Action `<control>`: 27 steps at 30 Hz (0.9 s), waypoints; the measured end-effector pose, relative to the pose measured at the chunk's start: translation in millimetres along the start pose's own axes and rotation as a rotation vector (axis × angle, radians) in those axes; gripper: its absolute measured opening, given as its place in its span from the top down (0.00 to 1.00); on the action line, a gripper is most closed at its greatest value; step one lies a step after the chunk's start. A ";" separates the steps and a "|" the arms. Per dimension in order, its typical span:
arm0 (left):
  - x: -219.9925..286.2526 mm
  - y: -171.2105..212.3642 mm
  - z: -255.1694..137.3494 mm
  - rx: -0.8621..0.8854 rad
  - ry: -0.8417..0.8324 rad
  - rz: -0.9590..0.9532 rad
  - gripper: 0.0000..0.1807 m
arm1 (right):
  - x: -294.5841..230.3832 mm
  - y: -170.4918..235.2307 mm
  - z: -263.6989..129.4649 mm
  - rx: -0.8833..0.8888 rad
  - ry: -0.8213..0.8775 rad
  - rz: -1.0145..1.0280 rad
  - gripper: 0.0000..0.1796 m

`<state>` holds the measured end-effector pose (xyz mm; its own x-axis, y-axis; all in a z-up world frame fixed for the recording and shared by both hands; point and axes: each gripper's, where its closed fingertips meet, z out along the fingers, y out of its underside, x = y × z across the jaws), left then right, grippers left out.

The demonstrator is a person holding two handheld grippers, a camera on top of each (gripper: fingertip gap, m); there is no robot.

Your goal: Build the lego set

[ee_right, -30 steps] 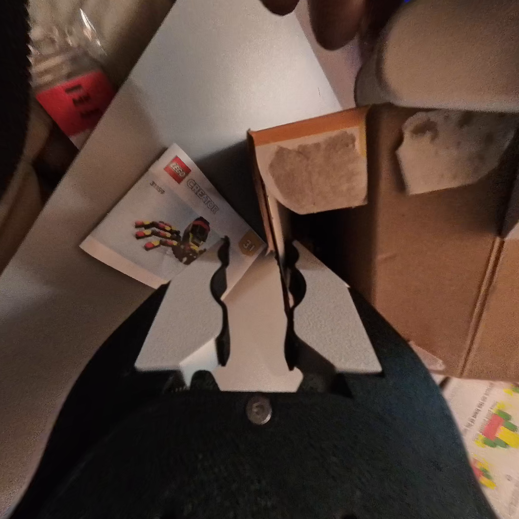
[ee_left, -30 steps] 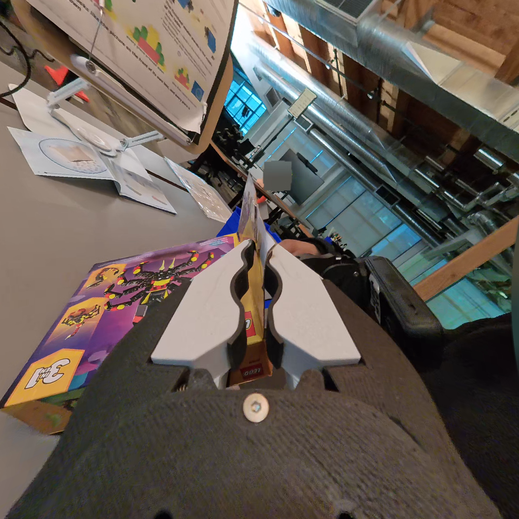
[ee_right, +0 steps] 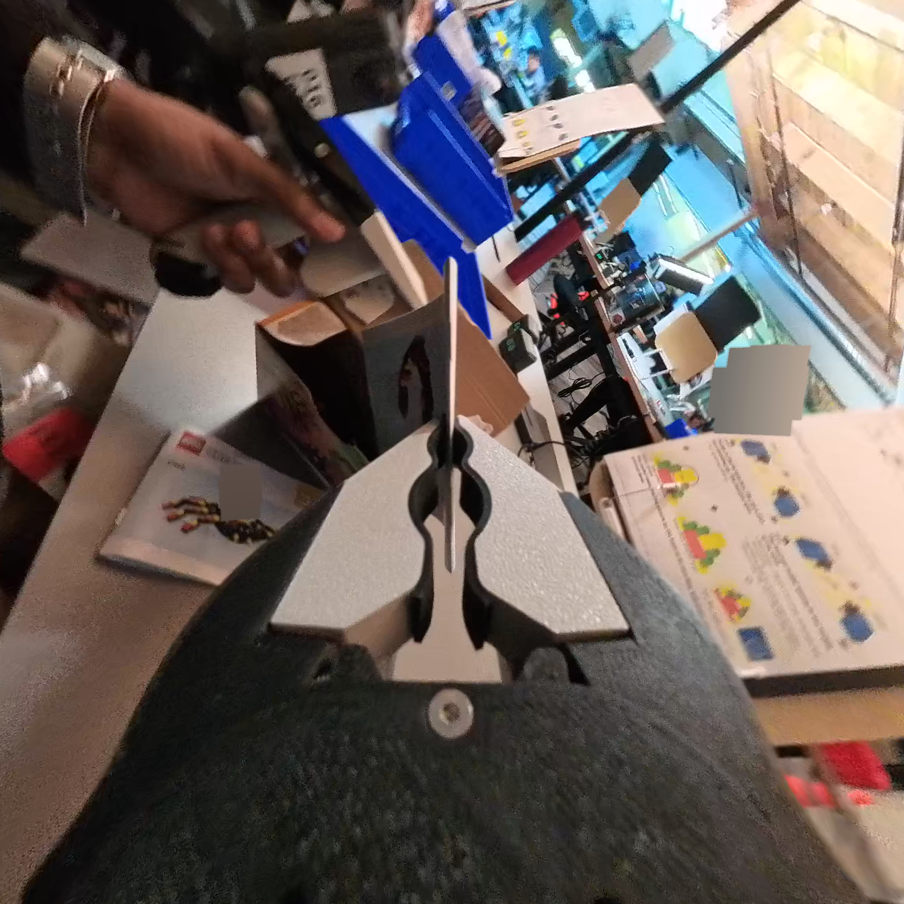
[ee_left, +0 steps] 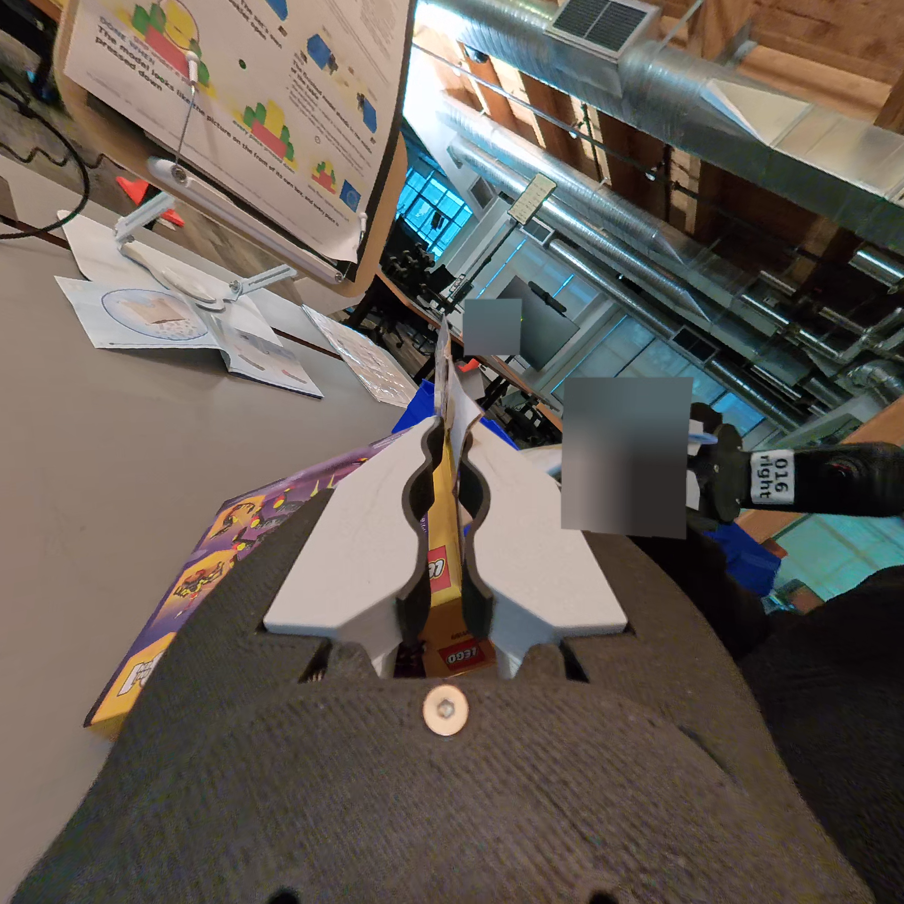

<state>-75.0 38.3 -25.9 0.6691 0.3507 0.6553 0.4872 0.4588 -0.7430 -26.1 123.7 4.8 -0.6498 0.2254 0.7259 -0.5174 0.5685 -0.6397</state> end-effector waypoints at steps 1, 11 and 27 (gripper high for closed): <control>-0.6 -0.8 -0.3 0.003 0.002 -0.009 1.00 | 6.1 0.9 -5.2 0.020 0.020 0.066 1.00; -6.9 -12.0 -10.0 0.049 0.034 -0.089 1.00 | 64.4 37.2 -61.3 0.187 0.523 0.738 1.00; -32.8 -70.0 -63.3 0.305 0.040 -0.149 1.00 | -4.4 142.3 -53.9 -0.043 0.607 1.139 1.00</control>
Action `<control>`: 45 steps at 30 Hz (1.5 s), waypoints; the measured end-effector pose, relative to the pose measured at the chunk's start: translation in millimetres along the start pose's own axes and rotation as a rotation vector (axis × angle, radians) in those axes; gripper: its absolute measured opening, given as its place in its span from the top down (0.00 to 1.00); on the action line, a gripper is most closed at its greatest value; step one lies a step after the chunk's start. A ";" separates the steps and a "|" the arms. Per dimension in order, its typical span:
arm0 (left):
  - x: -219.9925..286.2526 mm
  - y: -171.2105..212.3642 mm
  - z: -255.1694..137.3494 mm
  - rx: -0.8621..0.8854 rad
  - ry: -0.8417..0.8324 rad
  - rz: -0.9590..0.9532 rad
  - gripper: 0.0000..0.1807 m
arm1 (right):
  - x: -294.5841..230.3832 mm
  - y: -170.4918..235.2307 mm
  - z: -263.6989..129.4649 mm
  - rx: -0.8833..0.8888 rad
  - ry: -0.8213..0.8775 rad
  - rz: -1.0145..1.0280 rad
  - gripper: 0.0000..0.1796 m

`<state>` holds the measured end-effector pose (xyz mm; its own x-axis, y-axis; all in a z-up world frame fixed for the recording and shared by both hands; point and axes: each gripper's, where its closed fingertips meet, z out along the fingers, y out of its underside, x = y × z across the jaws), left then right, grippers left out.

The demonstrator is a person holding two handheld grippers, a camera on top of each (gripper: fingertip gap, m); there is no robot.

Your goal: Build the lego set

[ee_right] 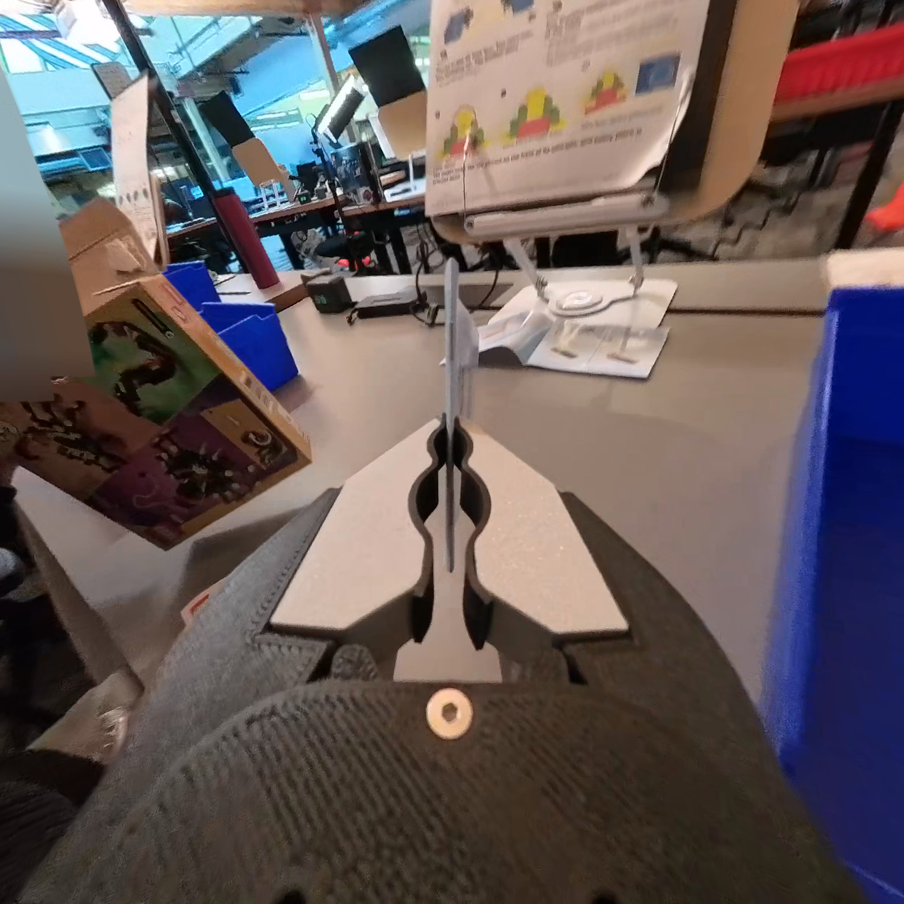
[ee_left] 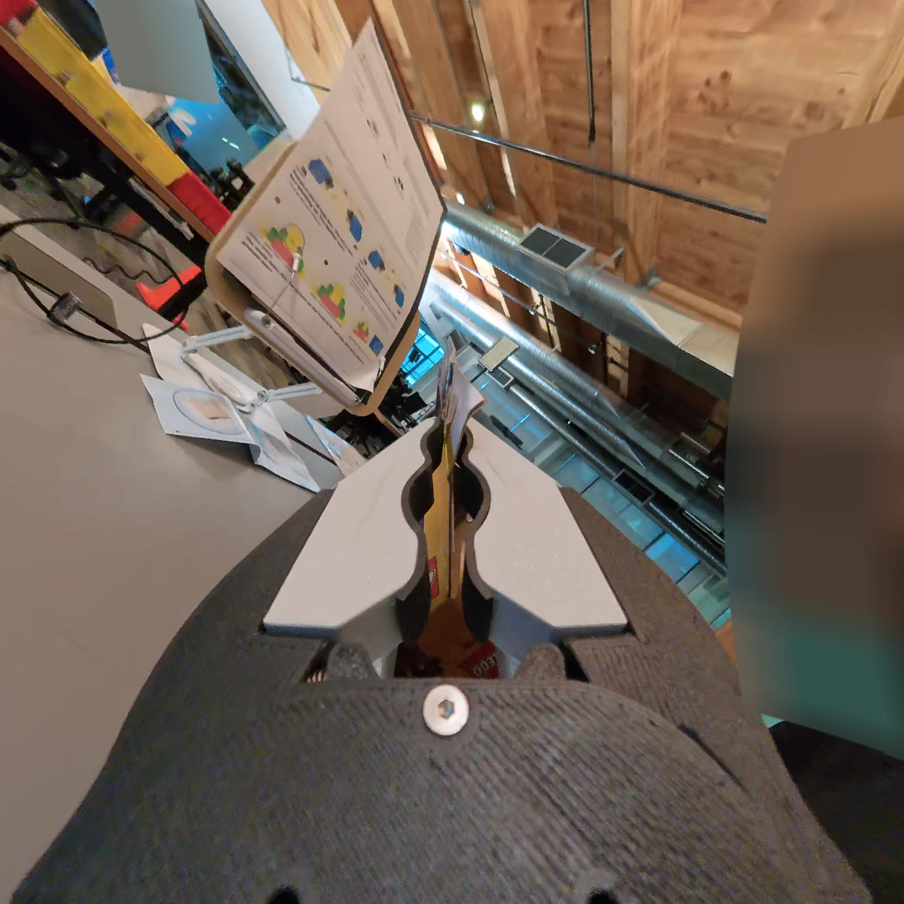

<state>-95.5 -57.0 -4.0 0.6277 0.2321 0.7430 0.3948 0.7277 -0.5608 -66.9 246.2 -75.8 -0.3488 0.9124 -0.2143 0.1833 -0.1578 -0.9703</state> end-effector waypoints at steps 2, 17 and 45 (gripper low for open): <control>-1.2 -4.7 -2.8 0.009 -0.012 0.026 1.00 | 4.3 11.0 3.5 -0.039 -0.014 0.063 1.00; 1.7 17.9 2.5 -0.099 -0.037 0.278 1.00 | -45.9 36.0 10.9 -0.149 -0.385 0.267 1.00; 24.3 47.7 5.4 -0.208 0.169 0.224 0.98 | -18.8 62.7 22.2 -0.271 -0.172 0.029 0.87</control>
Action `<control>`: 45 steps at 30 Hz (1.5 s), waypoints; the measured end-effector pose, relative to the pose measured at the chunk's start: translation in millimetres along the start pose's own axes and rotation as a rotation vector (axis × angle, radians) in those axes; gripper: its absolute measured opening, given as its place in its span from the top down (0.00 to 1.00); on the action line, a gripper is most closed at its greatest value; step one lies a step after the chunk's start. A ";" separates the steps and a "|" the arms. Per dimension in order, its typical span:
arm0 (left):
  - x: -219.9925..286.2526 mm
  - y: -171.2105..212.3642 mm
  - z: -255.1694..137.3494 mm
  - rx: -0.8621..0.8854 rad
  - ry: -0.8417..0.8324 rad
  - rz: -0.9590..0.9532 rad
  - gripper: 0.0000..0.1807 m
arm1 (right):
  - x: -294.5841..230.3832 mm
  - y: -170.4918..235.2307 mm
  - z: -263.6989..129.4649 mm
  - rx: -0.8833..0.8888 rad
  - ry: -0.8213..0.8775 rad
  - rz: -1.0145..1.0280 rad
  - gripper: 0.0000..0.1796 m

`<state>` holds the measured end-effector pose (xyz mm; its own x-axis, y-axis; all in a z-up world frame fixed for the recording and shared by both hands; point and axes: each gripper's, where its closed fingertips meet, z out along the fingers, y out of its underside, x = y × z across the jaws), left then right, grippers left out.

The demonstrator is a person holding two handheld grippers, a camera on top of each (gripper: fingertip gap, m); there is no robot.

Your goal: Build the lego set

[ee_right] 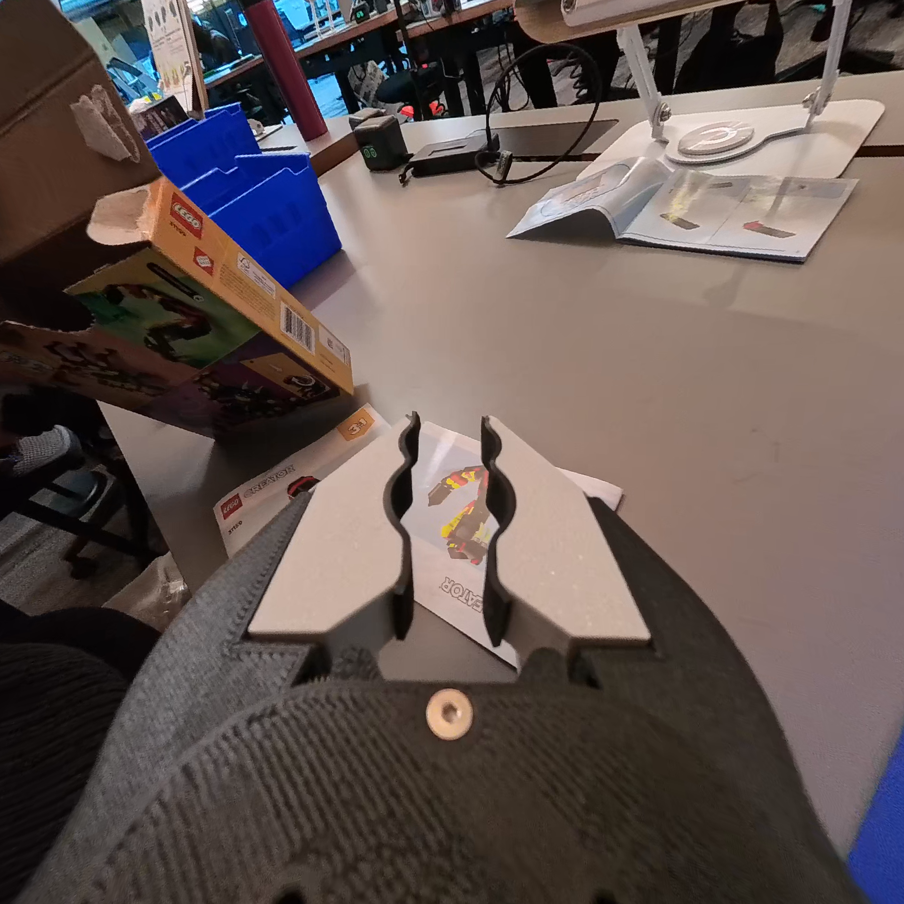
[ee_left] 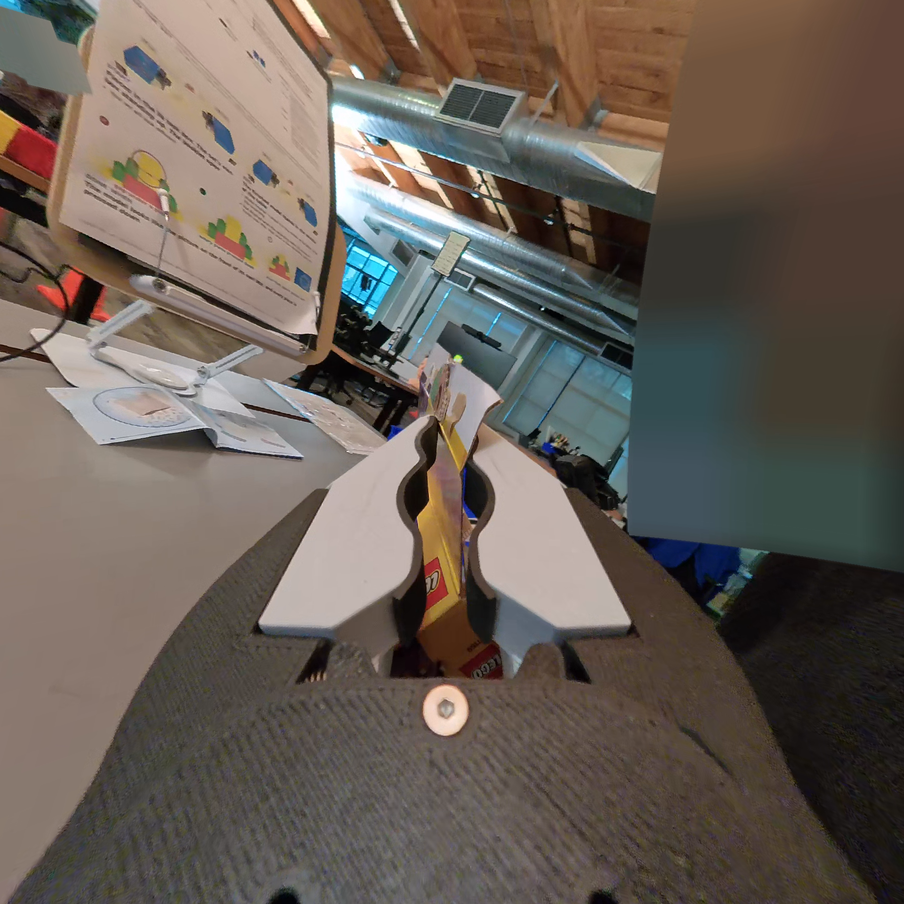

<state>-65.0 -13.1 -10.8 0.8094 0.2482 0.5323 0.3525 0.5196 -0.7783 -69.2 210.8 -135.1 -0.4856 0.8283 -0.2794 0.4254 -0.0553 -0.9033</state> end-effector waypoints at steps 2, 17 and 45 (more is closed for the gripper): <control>-2.6 -3.4 -2.3 0.019 0.013 -0.026 0.98 | -0.6 -0.8 -0.4 0.003 -0.004 0.000 0.87; 4.0 -3.9 -5.3 0.029 0.088 -0.019 0.97 | -7.0 -9.2 -4.1 0.044 -0.037 0.005 0.89; -21.0 -18.4 -11.8 0.139 -0.042 -0.033 0.94 | -3.4 -0.2 -2.6 0.007 -0.021 0.014 0.86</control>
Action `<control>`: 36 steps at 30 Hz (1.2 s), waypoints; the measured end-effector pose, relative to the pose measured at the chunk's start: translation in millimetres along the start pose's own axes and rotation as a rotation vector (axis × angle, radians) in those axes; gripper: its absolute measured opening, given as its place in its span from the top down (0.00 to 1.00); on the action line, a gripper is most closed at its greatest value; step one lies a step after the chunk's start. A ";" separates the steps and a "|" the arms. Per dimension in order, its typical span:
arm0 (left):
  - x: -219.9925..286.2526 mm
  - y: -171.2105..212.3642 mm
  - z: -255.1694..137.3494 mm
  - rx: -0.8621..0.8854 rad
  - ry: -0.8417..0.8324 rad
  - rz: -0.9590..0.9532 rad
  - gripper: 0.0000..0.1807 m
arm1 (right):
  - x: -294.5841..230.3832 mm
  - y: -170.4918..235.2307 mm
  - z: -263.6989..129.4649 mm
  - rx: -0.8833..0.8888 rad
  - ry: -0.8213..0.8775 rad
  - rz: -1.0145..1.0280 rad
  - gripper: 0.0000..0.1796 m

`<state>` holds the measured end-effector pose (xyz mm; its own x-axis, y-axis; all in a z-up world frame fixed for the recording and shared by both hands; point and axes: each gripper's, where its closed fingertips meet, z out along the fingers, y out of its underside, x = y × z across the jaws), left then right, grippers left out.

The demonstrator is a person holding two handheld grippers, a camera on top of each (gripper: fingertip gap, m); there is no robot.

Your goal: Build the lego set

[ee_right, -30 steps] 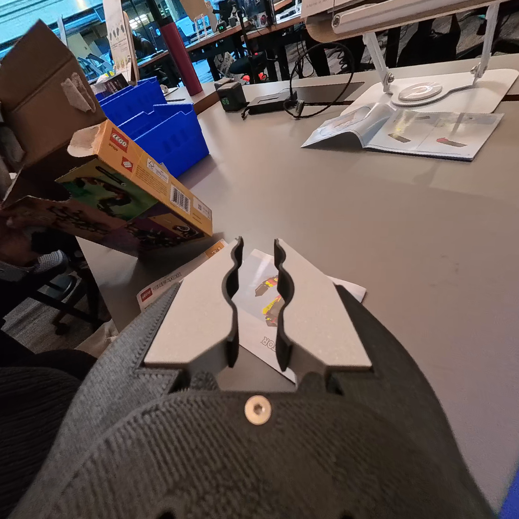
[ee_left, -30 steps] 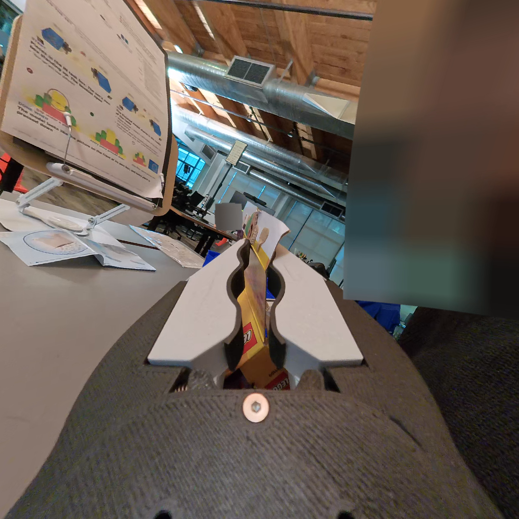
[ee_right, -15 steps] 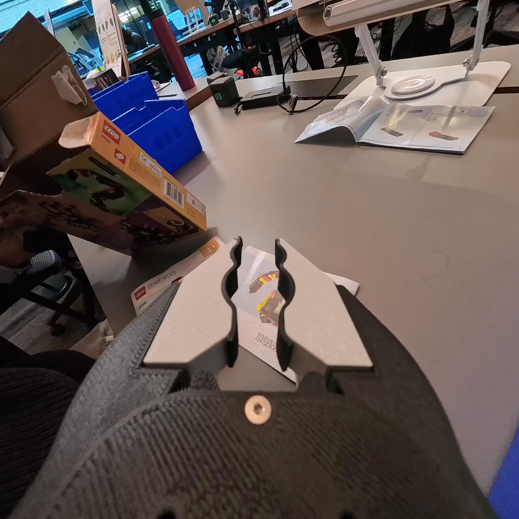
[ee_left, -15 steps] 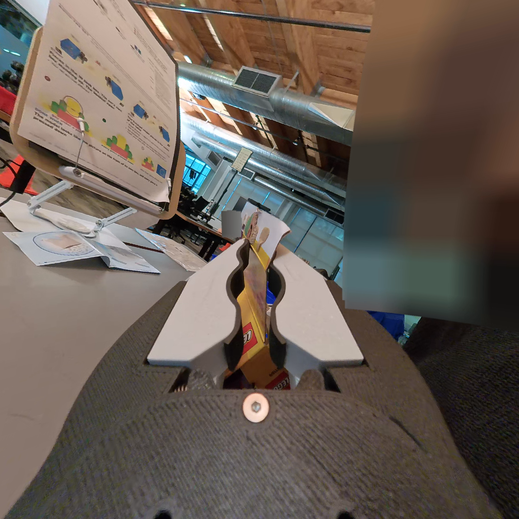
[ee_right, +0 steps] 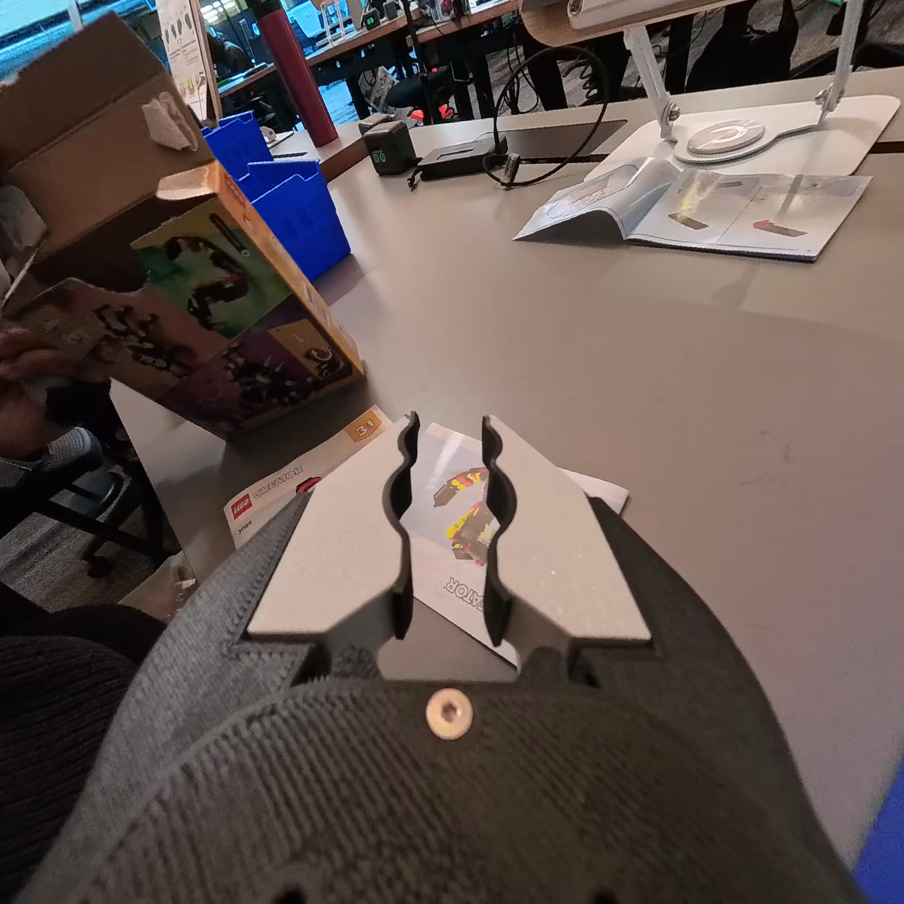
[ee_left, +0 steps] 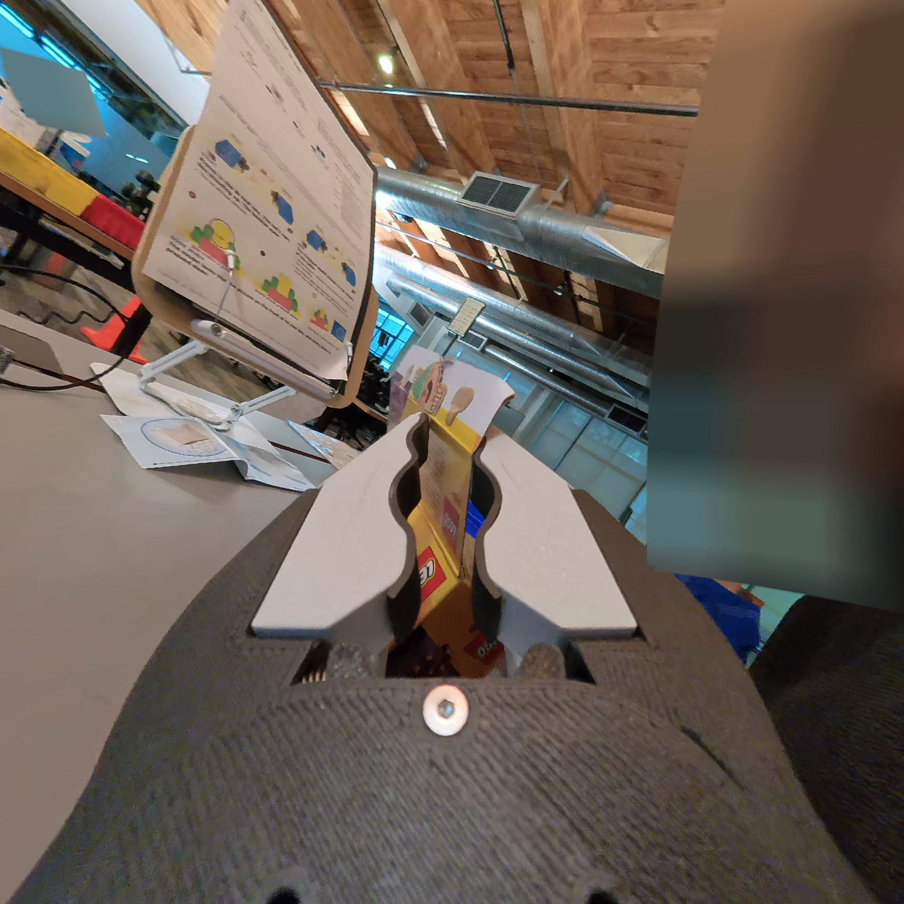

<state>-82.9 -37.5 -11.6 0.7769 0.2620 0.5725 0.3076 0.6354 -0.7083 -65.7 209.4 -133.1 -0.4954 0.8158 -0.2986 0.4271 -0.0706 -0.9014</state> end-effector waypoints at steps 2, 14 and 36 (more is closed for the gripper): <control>-2.1 -1.3 -0.8 0.007 -0.013 0.003 0.93 | -0.3 0.2 0.2 -0.001 -0.001 0.001 0.86; -1.9 -7.9 -4.4 0.048 -0.013 0.006 0.84 | -4.3 2.4 -0.5 -0.007 -0.012 -0.003 0.86; -4.0 -18.5 -7.8 0.073 -0.143 0.199 0.66 | 1.3 65.1 13.9 -0.361 0.063 -0.151 0.59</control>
<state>-87.4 -56.0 -3.9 0.7313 0.4840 0.4806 0.1118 0.6100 -0.7845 -49.1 197.8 -196.6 -0.5306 0.8358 -0.1413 0.5973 0.2504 -0.7620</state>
